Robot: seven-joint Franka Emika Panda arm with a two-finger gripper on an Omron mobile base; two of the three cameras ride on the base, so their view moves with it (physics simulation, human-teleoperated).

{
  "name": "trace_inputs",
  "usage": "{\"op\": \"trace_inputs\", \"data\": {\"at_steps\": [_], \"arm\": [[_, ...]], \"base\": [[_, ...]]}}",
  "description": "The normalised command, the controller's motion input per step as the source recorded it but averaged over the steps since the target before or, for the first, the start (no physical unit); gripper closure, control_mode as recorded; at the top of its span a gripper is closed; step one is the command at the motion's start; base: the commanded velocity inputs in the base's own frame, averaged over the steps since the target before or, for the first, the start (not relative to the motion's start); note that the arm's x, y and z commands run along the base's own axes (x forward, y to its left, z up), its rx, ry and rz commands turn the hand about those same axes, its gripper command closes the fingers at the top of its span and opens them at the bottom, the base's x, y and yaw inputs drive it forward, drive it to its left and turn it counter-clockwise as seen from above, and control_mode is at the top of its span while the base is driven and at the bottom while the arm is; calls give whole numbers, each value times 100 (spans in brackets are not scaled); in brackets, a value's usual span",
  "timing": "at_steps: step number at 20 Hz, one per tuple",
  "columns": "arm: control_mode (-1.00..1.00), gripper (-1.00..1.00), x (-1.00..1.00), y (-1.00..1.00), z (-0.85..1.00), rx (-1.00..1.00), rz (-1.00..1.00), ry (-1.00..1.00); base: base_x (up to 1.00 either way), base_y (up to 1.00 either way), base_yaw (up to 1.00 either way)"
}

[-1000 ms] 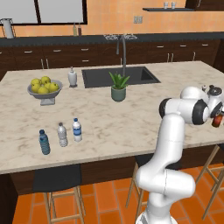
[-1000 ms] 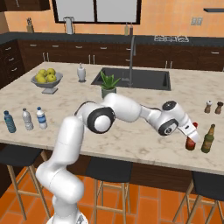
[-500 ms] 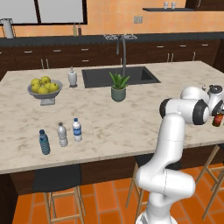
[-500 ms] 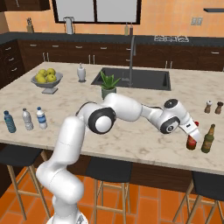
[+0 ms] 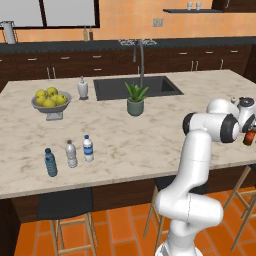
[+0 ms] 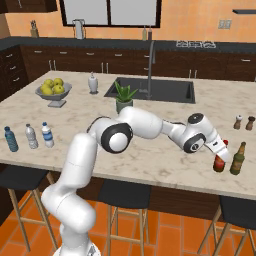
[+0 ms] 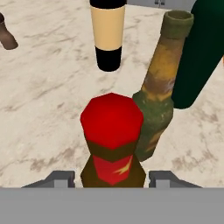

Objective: Move the plastic bottles in the middle to the plastics group, and the glass bottles in the middle to the glass group.

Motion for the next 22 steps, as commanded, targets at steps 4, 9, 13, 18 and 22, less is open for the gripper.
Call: {"op": "trace_inputs", "data": {"at_steps": [4, 9, 13, 18, 22], "arm": [[-100, -100, 0, 0, 0, 0, 0, 0], [-100, -100, -5, 0, 27, 0, 0, 0], [-100, -100, -21, -1, 87, 0, -1, -1], [-100, -100, -38, 1, 52, 0, 3, 0], [-100, -100, -50, 29, 1, 0, 13, 0]], "base": [[0, 0, 0], [0, 0, 0], [0, 0, 0], [0, 0, 0], [0, 0, 0]]}}
